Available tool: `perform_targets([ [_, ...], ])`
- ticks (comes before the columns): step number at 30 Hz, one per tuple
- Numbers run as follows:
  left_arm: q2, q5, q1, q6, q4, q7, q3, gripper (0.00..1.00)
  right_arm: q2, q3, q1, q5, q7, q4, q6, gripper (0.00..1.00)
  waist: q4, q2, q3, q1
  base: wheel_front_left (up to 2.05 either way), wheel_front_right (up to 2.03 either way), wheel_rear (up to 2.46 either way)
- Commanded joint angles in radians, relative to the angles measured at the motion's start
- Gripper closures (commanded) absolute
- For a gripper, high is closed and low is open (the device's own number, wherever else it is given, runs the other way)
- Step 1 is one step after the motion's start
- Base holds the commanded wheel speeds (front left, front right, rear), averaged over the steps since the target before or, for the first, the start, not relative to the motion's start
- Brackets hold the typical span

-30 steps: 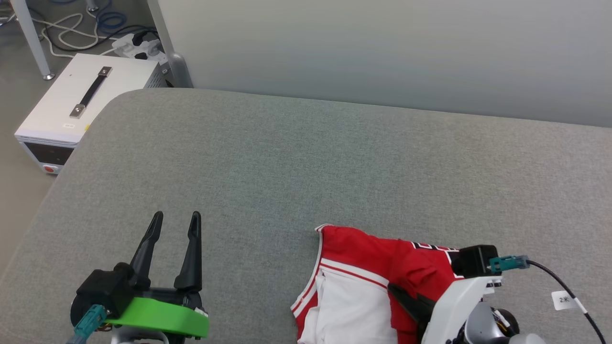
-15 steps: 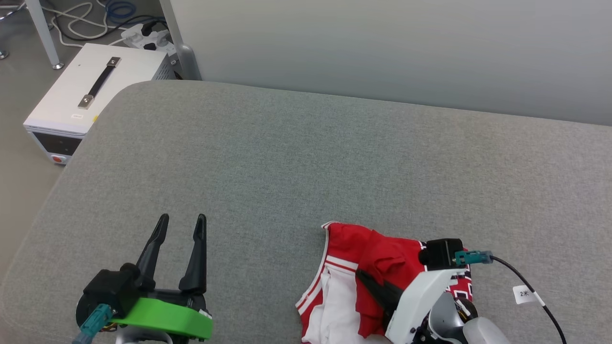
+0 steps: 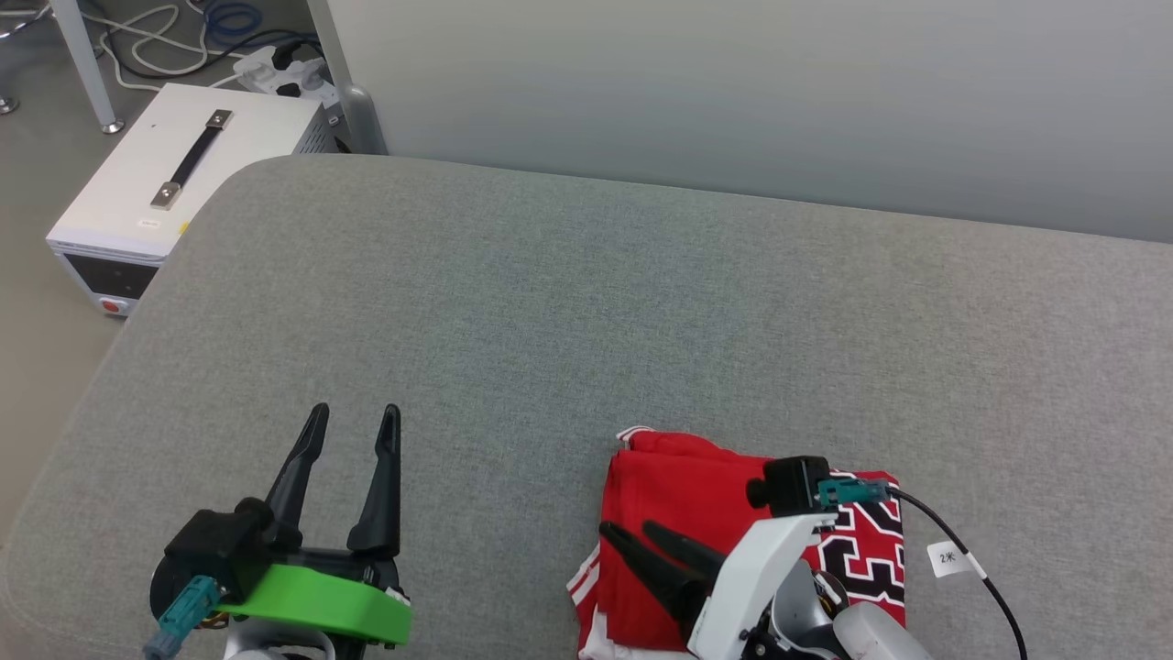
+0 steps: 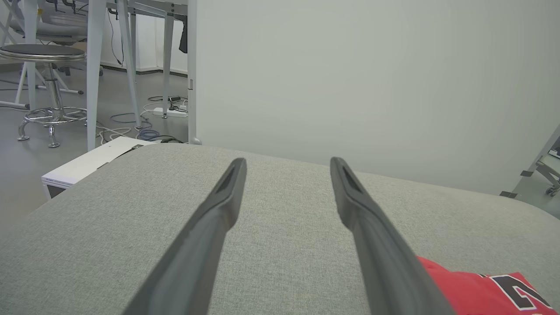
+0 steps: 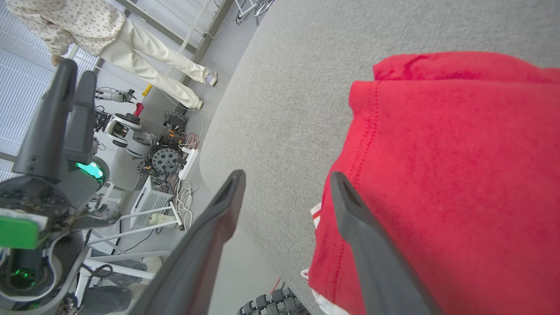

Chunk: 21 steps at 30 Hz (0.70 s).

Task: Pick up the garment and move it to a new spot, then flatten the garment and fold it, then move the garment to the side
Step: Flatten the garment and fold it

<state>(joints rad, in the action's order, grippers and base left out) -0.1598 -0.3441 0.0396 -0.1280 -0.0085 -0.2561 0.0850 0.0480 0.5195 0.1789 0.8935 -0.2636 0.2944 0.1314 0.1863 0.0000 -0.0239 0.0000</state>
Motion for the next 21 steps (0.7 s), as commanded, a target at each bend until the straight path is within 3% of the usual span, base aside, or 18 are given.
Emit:
perform_targets([
  [1, -0.002, -0.002, -0.007, -0.003, 0.004, -0.006, -0.001, 0.00, 0.002, 0.002, 0.013, 0.022, 0.002, -0.013, -0.001, 0.00, -0.002, 0.0000, 0.007, 0.0000, 0.00, 0.00, 0.00],
  [7, -0.001, -0.005, 0.005, -0.003, 0.004, -0.006, -0.006, 0.00, 0.002, -0.067, 0.037, -0.044, -0.005, -0.044, -0.001, 0.00, -0.017, 0.0000, 0.027, 0.0000, 0.00, 0.00, 0.00],
  [8, 0.001, -0.011, 0.008, -0.003, 0.000, -0.006, -0.009, 0.00, 0.023, -0.117, 0.058, -0.162, -0.005, -0.074, -0.001, 0.00, -0.030, 0.0000, 0.033, 0.0000, 0.00, 0.00, 0.00],
  [11, 0.008, -0.035, 0.010, -0.003, 0.001, -0.006, -0.021, 0.00, 0.069, -0.169, 0.078, -0.299, 0.014, -0.112, -0.001, 0.00, -0.049, 0.0000, 0.035, 0.0000, 0.00, 0.00, 0.00],
  [18, 0.007, -0.047, 0.005, -0.003, -0.001, -0.006, -0.014, 0.00, 0.189, -0.258, 0.092, -0.560, 0.093, -0.227, -0.001, 0.00, -0.085, 0.0000, 0.023, 0.0000, 0.00, 0.00, 0.00],
  [21, 0.013, -0.080, 0.001, -0.003, -0.004, -0.006, -0.005, 0.00, 0.200, -0.344, 0.058, -0.628, 0.142, -0.258, -0.001, 0.00, -0.096, 0.0000, 0.014, 0.0000, 0.00, 0.00, 0.00],
])
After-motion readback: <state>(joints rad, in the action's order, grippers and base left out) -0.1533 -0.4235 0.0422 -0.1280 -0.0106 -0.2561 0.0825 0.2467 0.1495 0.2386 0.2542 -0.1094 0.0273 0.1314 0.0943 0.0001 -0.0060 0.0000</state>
